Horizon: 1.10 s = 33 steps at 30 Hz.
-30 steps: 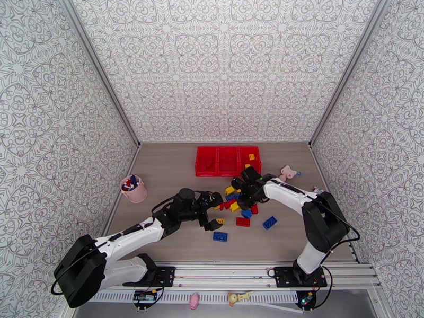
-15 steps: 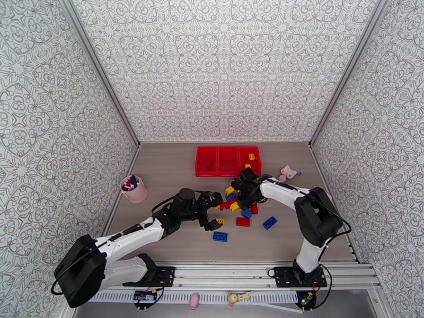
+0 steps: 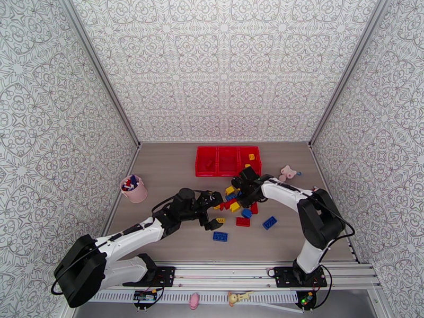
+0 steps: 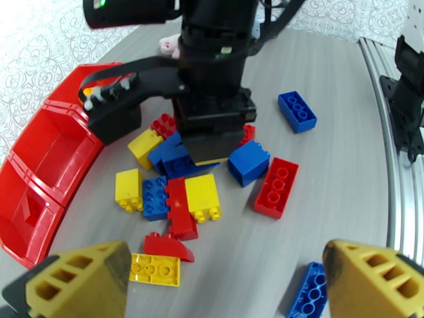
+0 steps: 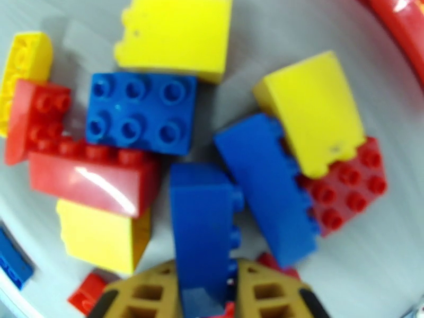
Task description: Sort the legos into containers by color
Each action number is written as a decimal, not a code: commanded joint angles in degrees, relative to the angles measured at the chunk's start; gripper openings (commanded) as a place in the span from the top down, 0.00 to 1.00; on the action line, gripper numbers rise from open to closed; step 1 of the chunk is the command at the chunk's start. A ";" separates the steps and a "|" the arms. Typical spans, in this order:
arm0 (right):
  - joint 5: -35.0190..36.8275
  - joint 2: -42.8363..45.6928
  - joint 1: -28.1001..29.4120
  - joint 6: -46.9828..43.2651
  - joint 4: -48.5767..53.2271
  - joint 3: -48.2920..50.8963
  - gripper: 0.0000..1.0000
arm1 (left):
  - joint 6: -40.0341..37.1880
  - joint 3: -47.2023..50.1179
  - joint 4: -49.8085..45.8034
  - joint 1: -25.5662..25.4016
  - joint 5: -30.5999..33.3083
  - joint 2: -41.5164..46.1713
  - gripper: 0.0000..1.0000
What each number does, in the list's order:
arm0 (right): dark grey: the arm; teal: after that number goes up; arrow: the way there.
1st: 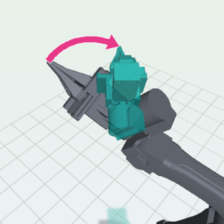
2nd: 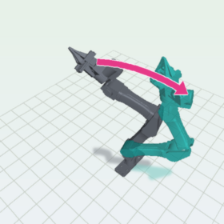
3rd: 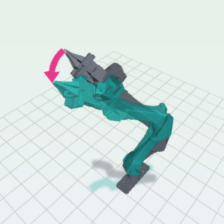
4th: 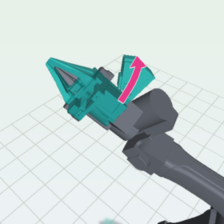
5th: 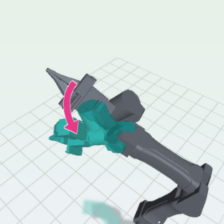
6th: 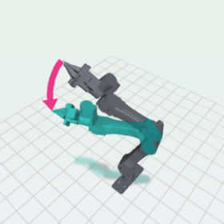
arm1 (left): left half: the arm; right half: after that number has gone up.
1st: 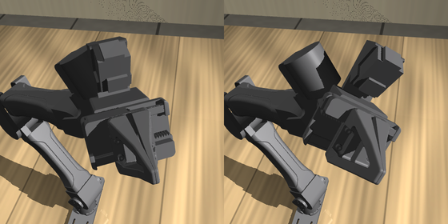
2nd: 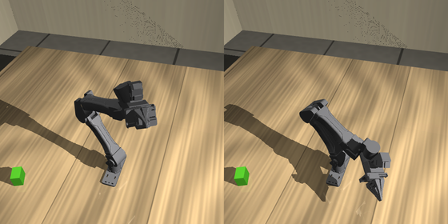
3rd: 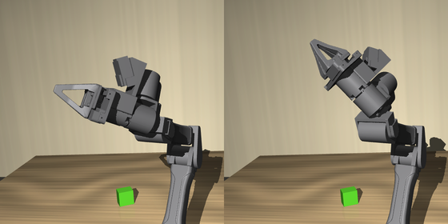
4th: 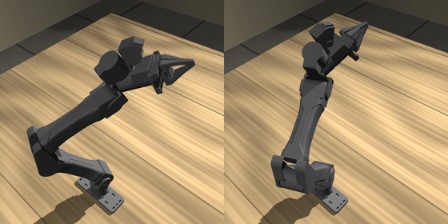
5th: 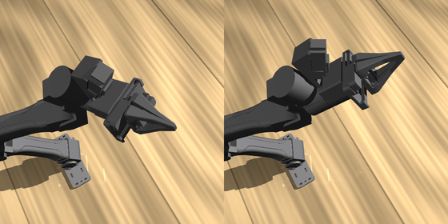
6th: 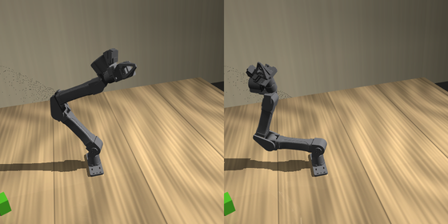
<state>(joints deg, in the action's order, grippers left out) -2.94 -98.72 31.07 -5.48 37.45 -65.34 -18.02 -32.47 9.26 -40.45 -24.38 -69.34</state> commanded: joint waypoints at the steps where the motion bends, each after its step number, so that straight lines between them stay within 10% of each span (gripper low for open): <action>1: 0.18 4.79 0.36 0.92 -4.27 1.14 0.76 | 1.19 -0.54 2.27 0.47 -0.01 0.37 0.00; 16: 8.53 -4.50 -0.18 8.59 -22.69 -13.40 0.77 | 15.96 4.04 15.33 0.33 21.33 1.98 0.00; 33: 9.62 -29.64 -3.40 5.30 -21.85 -40.95 0.71 | 15.39 3.20 13.15 -0.05 21.56 1.80 0.00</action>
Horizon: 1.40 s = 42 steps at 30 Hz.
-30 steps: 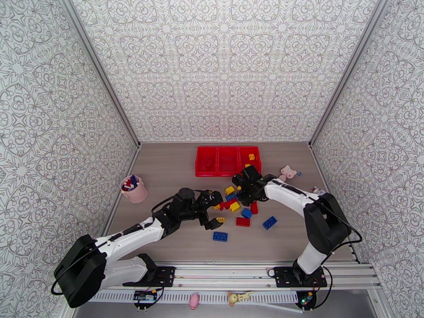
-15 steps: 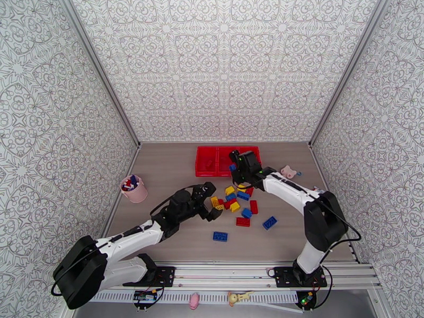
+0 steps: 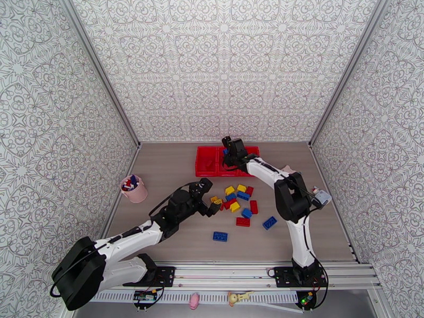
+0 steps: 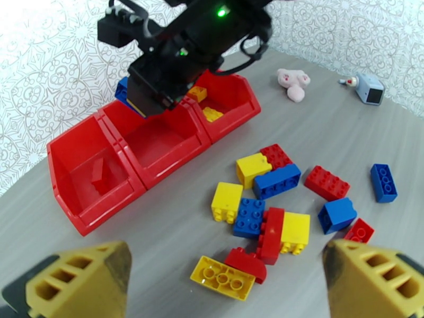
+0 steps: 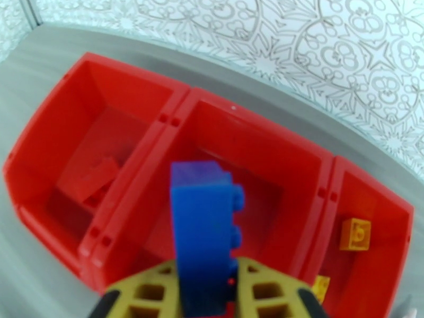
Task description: Sort the legos into containers by color
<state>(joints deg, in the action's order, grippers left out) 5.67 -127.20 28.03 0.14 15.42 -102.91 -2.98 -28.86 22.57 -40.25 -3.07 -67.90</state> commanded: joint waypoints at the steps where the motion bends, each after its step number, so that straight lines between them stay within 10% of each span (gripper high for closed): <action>1: 0.93 -0.80 -0.44 -0.32 -0.30 -3.27 0.65 | 0.31 -0.36 -0.23 -0.27 0.04 0.40 0.00; 13: -6.51 20.29 -0.93 -4.55 -14.87 24.12 0.15 | -12.97 -8.85 -17.68 5.29 -22.84 -4.50 0.01; 26: -22.26 43.25 -3.33 -9.99 -10.94 47.18 0.06 | -18.93 -21.57 -40.32 6.41 -14.71 -17.52 0.00; 42: -24.66 45.13 -3.51 -12.89 -7.44 46.93 0.04 | -21.90 -35.97 -53.40 4.37 -3.81 -35.74 0.00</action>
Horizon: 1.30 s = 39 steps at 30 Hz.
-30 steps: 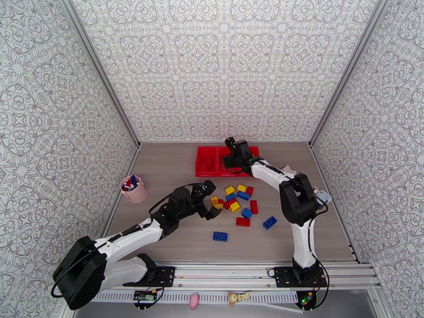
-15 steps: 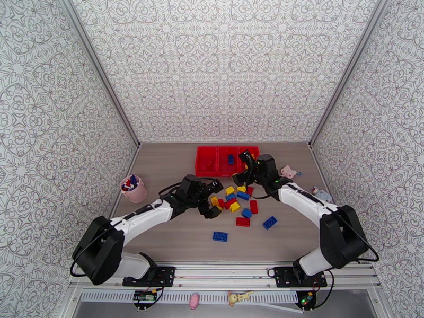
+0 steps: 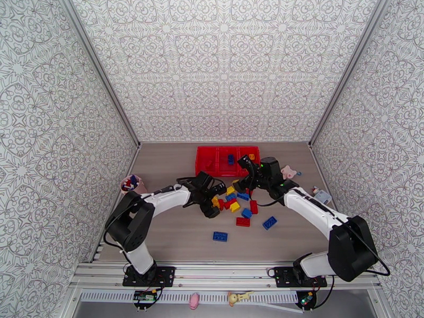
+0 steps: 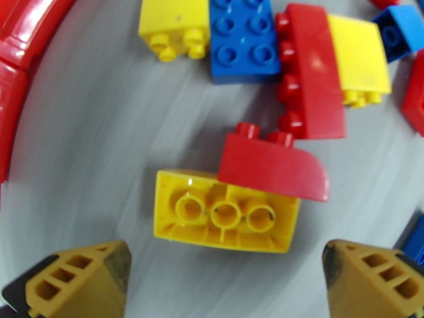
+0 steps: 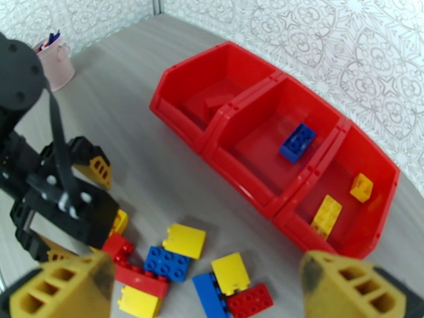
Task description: Sort the legos into containers by color
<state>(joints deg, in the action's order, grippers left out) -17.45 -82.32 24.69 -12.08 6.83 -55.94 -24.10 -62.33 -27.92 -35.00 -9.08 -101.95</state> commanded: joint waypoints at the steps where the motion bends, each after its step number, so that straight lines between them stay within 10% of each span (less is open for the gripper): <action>1: -1.53 0.15 -0.17 -0.71 1.43 -0.24 0.04 | -1.12 -3.19 -3.29 -1.03 2.30 -2.49 0.00; 19: -0.04 1.03 -0.43 -1.11 2.35 1.39 0.04 | -3.01 -12.19 -11.05 -0.06 -0.06 -11.02 0.12; 39: 1.00 1.45 -0.88 -1.11 2.05 1.75 0.04 | -1.50 -7.71 -10.49 1.17 1.20 -5.13 0.48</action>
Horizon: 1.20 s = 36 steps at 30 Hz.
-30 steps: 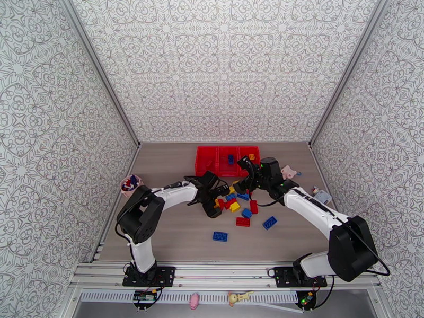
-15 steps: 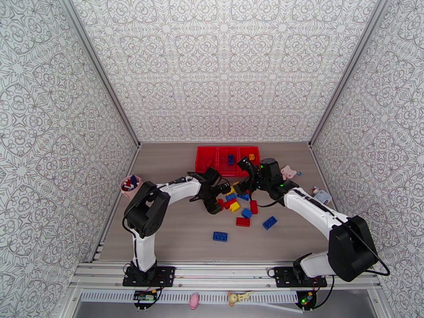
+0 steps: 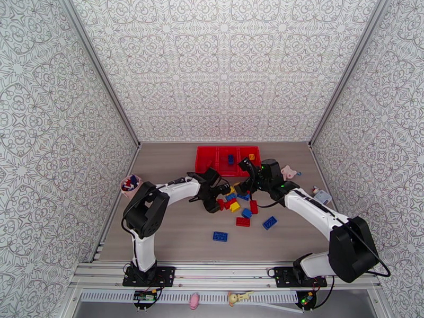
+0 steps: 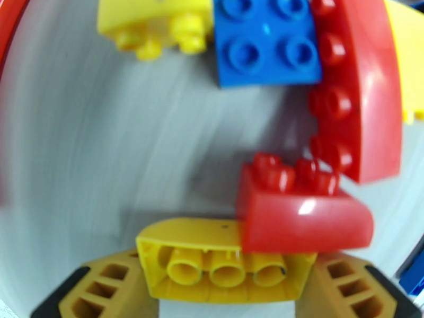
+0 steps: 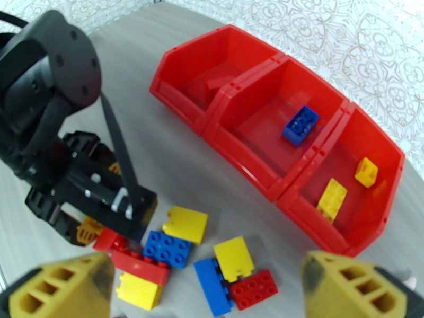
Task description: Sort the legos into containers by color
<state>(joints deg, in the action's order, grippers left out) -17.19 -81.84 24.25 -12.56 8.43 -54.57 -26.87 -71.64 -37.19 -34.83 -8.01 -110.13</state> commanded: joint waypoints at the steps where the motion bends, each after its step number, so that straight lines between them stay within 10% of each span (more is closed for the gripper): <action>1: 1.05 0.85 -0.50 -0.55 0.27 0.34 0.04 | 1.46 1.99 -1.17 1.29 0.30 3.96 0.48; 16: 4.78 9.29 -5.14 2.88 -4.37 4.72 0.05 | 15.12 3.81 23.95 1.04 -3.15 12.56 0.49; 36: 7.87 21.82 -7.75 6.67 -2.60 11.19 0.04 | 21.04 -24.63 41.68 0.42 -10.13 -13.35 0.49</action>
<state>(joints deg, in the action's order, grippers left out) -10.46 -61.17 16.84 -7.03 4.82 -44.16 -6.39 -91.88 2.35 -34.24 -16.10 -120.36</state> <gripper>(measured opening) 0.958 0.630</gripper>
